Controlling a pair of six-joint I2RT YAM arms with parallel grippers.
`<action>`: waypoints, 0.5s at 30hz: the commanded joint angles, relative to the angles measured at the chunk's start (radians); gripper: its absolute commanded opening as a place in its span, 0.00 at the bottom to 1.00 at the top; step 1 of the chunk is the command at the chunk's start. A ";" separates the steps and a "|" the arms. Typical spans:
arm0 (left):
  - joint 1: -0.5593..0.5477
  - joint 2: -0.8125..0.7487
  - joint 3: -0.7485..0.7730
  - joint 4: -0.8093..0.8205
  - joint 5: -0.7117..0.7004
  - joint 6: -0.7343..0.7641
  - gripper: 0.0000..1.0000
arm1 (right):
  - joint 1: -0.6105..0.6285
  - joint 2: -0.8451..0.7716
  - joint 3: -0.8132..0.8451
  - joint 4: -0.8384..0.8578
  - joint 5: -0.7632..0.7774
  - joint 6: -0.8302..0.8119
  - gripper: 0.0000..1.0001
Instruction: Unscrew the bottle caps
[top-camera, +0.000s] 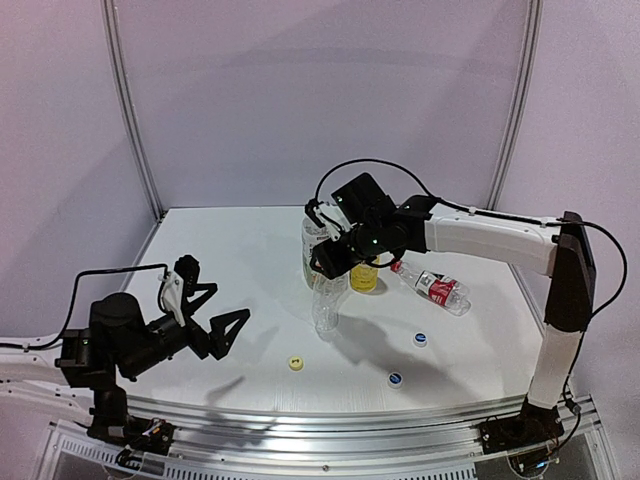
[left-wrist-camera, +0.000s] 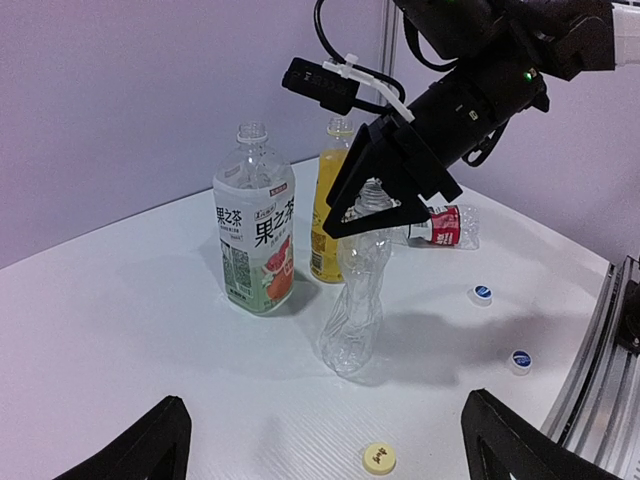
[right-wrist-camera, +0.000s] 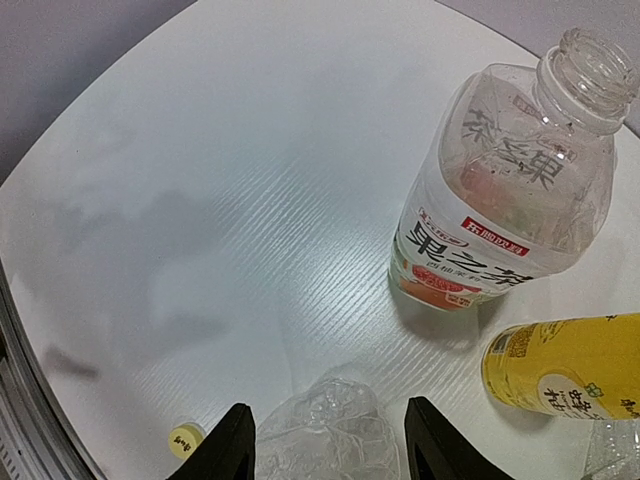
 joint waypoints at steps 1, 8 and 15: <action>0.003 0.002 0.006 -0.010 0.013 -0.001 0.92 | -0.008 -0.035 -0.018 -0.008 0.002 0.008 0.53; 0.003 0.007 0.008 -0.010 0.013 0.001 0.92 | -0.009 -0.052 -0.018 -0.008 -0.003 0.008 0.55; 0.003 0.008 0.008 -0.008 0.011 0.002 0.92 | -0.009 -0.101 0.004 -0.038 -0.016 0.015 0.58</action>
